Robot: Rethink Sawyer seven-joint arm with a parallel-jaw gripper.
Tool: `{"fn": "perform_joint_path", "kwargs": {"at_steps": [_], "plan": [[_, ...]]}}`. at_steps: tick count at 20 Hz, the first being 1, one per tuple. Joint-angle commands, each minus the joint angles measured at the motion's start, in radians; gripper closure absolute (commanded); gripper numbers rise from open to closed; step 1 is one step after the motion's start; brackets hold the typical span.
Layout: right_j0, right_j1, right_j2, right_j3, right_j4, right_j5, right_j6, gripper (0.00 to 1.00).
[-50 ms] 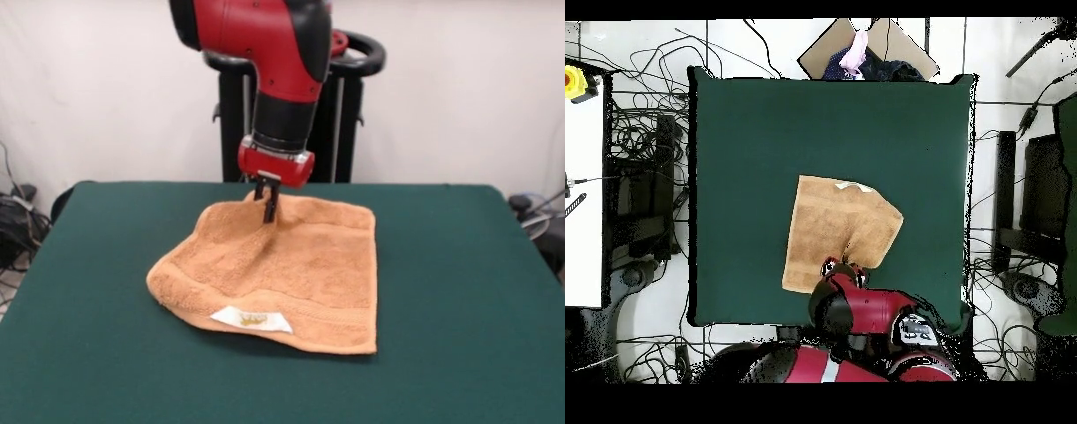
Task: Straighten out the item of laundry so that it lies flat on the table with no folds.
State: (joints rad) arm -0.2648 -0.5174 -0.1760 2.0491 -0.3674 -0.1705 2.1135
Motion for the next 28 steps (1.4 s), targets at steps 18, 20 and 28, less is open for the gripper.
{"fn": "perform_joint_path", "kwargs": {"at_steps": [18,20,28], "plan": [[-0.045,-0.009,0.07,0.016,-0.06,-0.014,0.108,1.0],[-0.042,-0.014,0.063,0.012,-0.062,-0.008,0.101,1.0],[-0.062,-0.042,0.049,-0.018,-0.081,0.009,0.075,1.0]]}}
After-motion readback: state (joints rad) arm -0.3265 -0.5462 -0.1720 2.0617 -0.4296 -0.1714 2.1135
